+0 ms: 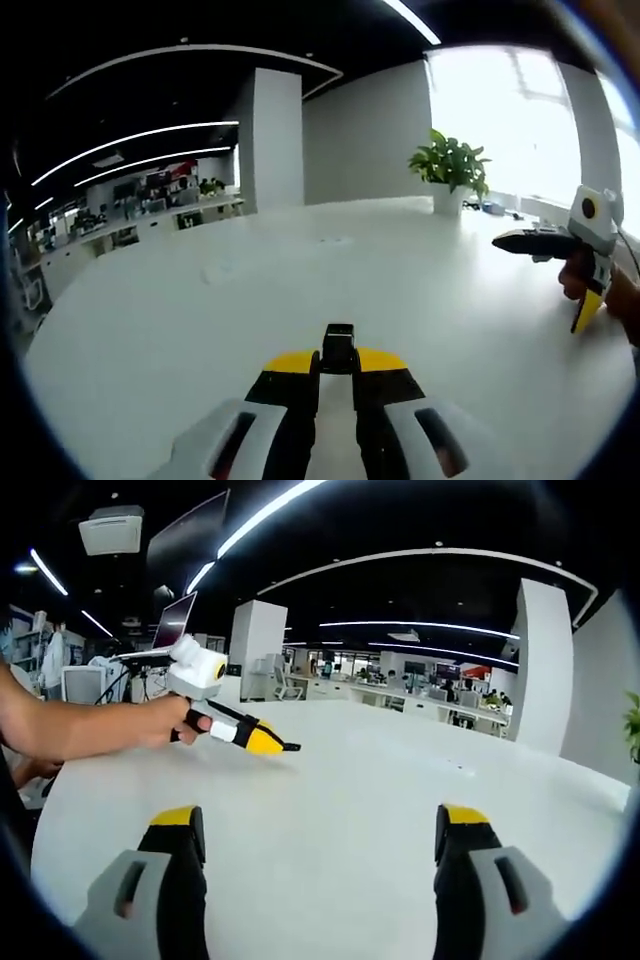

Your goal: Snap the two parts of the plastic buckle together until the buckle closes and remains connected.

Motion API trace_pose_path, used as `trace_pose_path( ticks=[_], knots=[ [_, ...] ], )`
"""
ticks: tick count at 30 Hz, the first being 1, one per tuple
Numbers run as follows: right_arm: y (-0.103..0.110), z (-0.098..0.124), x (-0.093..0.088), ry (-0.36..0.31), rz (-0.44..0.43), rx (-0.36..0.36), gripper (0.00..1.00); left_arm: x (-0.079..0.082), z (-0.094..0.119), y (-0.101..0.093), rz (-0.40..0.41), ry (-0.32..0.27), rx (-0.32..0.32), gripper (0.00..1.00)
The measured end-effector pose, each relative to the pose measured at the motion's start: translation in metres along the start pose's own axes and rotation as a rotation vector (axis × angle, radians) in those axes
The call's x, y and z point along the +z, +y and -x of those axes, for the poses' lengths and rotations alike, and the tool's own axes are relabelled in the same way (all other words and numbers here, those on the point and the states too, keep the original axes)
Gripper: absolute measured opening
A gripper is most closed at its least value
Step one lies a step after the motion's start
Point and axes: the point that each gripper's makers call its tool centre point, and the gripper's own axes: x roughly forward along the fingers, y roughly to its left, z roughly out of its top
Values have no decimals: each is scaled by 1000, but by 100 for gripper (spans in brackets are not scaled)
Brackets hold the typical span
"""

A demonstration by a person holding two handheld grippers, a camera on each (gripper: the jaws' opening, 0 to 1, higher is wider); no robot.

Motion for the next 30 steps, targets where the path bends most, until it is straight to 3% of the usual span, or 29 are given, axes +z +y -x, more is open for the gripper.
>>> trace_pose_path(
  ticks=[12, 30],
  knots=[
    [3, 0, 1, -6, -7, 15, 98, -4, -10, 6, 16, 39, -7, 10],
    [1, -1, 1, -2, 1, 8, 96, 1, -17, 14, -2, 37, 10, 10]
  ],
)
